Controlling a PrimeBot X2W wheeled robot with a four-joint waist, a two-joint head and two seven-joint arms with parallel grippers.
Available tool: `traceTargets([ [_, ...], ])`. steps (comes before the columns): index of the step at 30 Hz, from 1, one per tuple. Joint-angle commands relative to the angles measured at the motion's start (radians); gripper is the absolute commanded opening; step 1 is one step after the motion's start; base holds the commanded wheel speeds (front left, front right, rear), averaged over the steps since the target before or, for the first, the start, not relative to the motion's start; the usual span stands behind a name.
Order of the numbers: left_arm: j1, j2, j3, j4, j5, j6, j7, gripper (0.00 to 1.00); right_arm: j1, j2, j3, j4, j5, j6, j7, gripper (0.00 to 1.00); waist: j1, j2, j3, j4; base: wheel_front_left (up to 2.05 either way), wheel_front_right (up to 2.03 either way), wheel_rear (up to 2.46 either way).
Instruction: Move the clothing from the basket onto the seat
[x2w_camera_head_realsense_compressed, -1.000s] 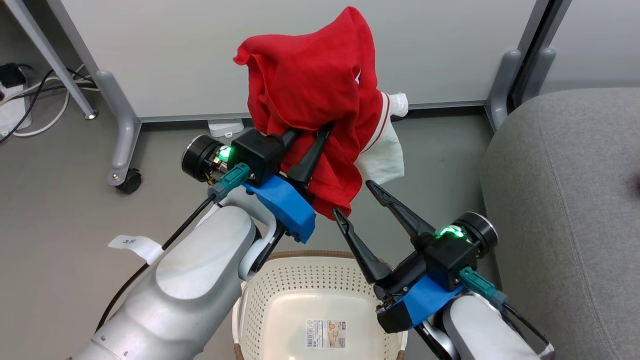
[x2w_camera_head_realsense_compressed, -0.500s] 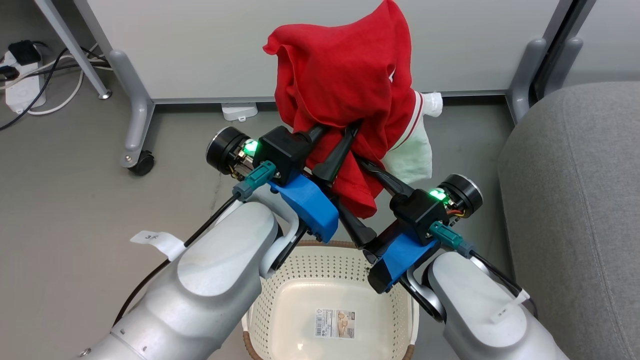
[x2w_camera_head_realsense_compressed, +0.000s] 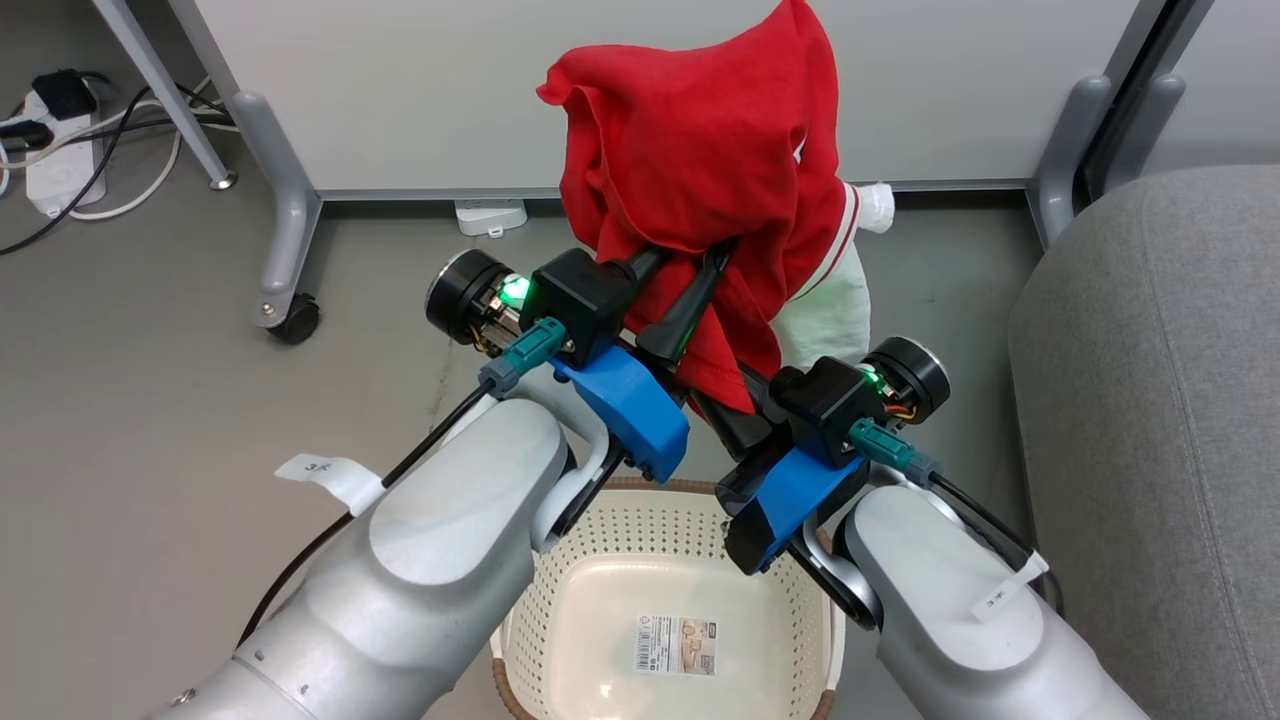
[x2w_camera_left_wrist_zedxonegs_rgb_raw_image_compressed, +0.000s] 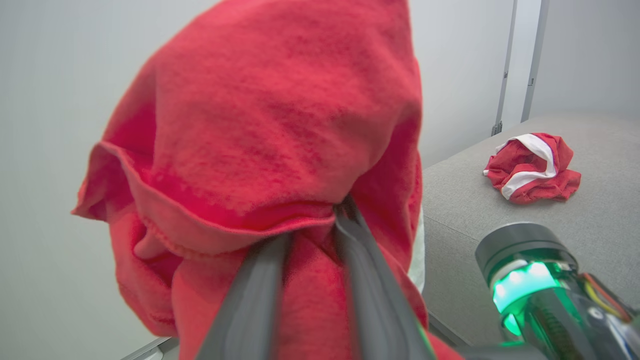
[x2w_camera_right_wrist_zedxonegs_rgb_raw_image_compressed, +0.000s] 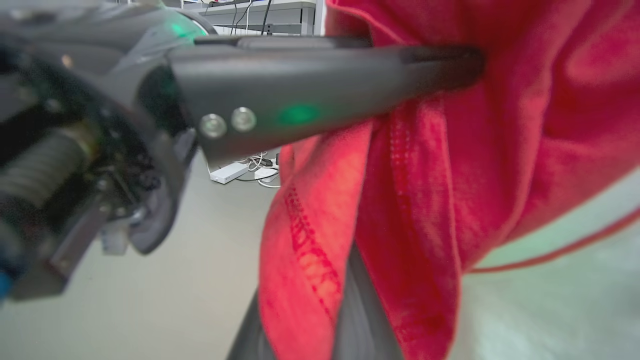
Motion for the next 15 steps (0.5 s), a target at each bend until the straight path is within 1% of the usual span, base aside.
traceTargets([
  [1,-0.014,-0.001,0.002,0.003,-0.001,-0.001,-0.007,0.0,-0.002,0.002,0.001,-0.002,0.01,0.001,-0.004,0.0,-0.0001,0.0,-0.003,-0.002,0.0,0.0,0.0],
  [15,-0.015,-0.004,0.003,0.019,0.001,-0.007,-0.011,0.0,0.004,0.002,0.011,-0.014,0.009,0.001,-0.004,0.0,-0.0001,0.0,-0.01,-0.008,0.0,0.0,0.0],
])
